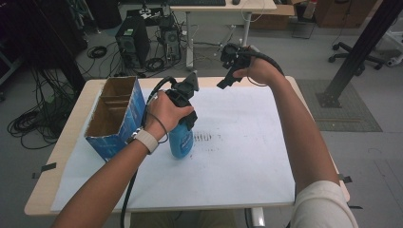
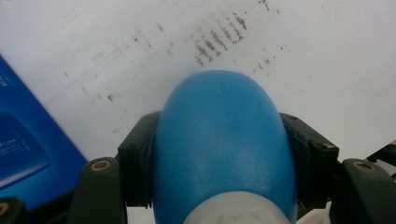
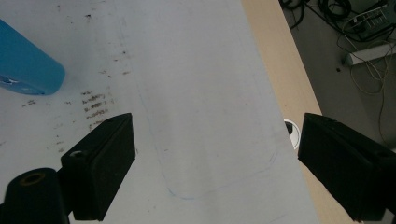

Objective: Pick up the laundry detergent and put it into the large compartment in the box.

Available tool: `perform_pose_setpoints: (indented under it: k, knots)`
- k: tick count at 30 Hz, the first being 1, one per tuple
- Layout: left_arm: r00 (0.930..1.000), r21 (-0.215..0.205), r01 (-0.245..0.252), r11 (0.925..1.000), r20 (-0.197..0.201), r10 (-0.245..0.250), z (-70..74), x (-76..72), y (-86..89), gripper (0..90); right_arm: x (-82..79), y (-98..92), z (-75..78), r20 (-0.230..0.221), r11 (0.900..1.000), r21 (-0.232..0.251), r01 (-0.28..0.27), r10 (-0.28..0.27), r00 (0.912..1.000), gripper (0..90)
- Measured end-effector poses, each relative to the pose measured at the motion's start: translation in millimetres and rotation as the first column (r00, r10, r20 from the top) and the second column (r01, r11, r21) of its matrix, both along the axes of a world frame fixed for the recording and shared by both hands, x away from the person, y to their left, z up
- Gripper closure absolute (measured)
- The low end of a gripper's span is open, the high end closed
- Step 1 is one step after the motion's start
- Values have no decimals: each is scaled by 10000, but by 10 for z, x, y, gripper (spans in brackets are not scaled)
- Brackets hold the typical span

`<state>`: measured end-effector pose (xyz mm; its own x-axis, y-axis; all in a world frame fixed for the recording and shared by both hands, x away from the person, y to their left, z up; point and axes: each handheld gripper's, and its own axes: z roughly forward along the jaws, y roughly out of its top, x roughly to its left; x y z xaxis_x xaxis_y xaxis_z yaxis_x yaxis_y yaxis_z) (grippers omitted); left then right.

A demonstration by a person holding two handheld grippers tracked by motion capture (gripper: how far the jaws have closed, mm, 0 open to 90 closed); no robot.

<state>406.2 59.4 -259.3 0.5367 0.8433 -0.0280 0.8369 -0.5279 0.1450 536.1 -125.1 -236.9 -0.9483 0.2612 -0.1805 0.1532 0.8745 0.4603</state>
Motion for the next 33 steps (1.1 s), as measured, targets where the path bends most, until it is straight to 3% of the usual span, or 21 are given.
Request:
perform_pose_setpoints:
  k: [22, 33]
  knots:
    - [9990, 23, -381, 9993, 255, 381, 451, -64, 186, 372, -34, -19, 34, 72, 10000, 49, 33, -33, 10000, 115]
    - [9968, 13, -663, 9978, 446, 661, 773, -103, 288, 373, -50, 4, 45, 126, 9999, 102, -62, 61, 9999, 115]
